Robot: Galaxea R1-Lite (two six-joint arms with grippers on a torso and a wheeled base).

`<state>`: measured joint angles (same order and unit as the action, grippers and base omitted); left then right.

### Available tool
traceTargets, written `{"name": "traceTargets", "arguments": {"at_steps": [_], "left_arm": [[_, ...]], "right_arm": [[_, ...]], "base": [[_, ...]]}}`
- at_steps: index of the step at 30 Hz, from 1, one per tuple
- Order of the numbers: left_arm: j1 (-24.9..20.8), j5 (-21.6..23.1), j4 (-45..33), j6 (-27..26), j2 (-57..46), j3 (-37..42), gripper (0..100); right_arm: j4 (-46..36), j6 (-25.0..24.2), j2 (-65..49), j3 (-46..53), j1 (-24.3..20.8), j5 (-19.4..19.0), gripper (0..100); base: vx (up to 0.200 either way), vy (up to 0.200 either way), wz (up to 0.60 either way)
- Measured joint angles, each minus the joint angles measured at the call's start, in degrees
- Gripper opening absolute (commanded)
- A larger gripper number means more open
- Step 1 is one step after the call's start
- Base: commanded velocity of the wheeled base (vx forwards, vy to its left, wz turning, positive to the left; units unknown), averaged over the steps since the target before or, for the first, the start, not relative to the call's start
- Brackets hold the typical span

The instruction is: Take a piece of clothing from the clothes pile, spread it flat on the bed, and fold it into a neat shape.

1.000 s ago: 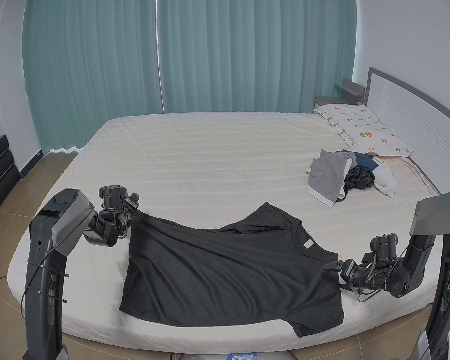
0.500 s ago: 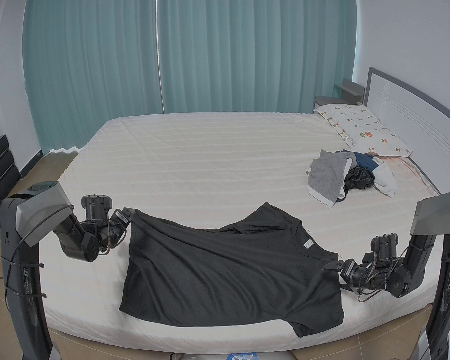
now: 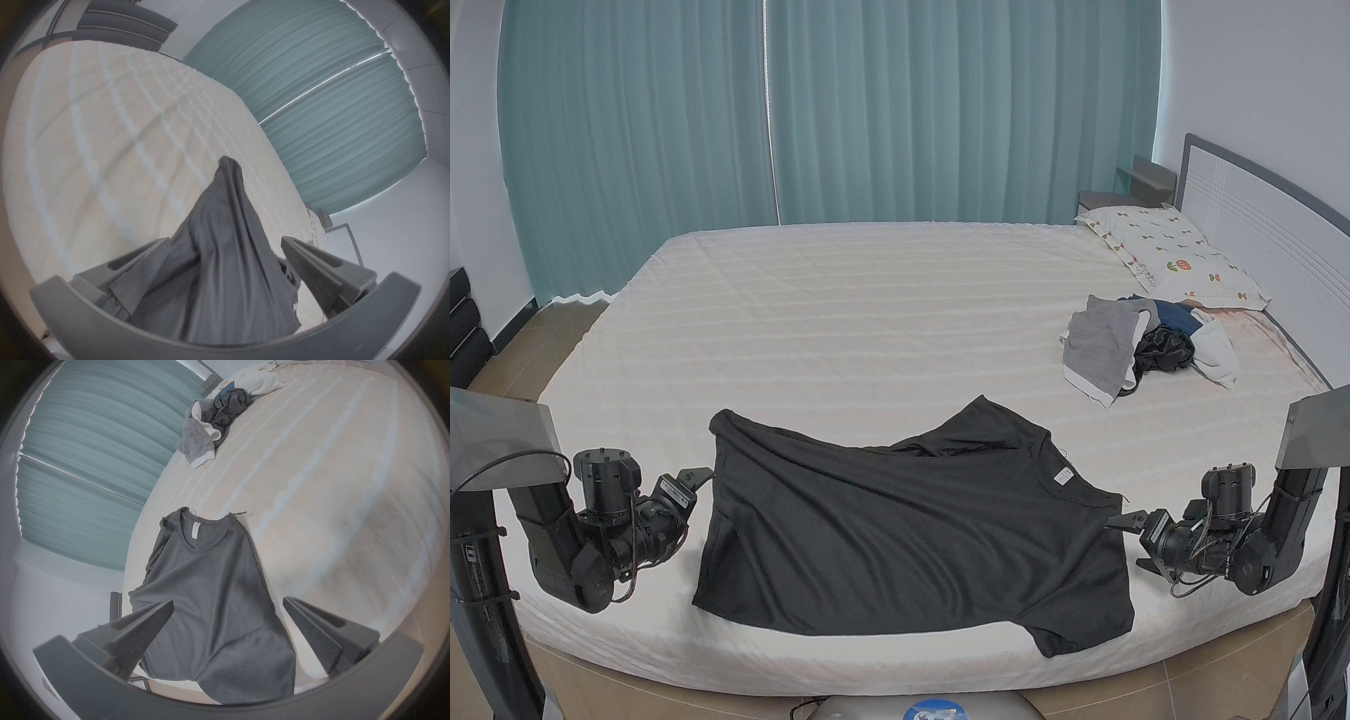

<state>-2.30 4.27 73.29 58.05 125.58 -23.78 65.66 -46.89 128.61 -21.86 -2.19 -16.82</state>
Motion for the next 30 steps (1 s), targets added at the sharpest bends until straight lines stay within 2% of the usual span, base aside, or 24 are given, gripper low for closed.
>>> {"name": "traceTargets", "arguments": {"at_steps": [5, 13, 22, 30], "left_arm": [[-0.3, 2.5, 4.4, -1.2, 0.7, 5.7, 100], [-1.9, 0.7, 10.9, -12.2, 7.1, 8.6, 100], [-2.5, 0.1, 11.7, -16.4, 10.7, 9.5, 100], [-2.6, 0.1, 11.7, -16.8, 11.7, 8.8, 100]], "right_arm": [[0.8, -0.3, 0.2, 0.3, 0.4, -0.1, 100], [1.1, -0.1, 0.3, 0.9, 0.5, -0.3, 100], [1.5, 0.2, 0.9, 1.3, 0.0, -0.1, 100], [1.8, 0.3, 1.1, 1.3, -0.1, -0.1, 100]], "base": [[0.000, 0.000, 0.00], [0.000, 0.000, 0.00], [0.000, 0.000, 0.00], [0.000, 0.000, 0.00]]}}
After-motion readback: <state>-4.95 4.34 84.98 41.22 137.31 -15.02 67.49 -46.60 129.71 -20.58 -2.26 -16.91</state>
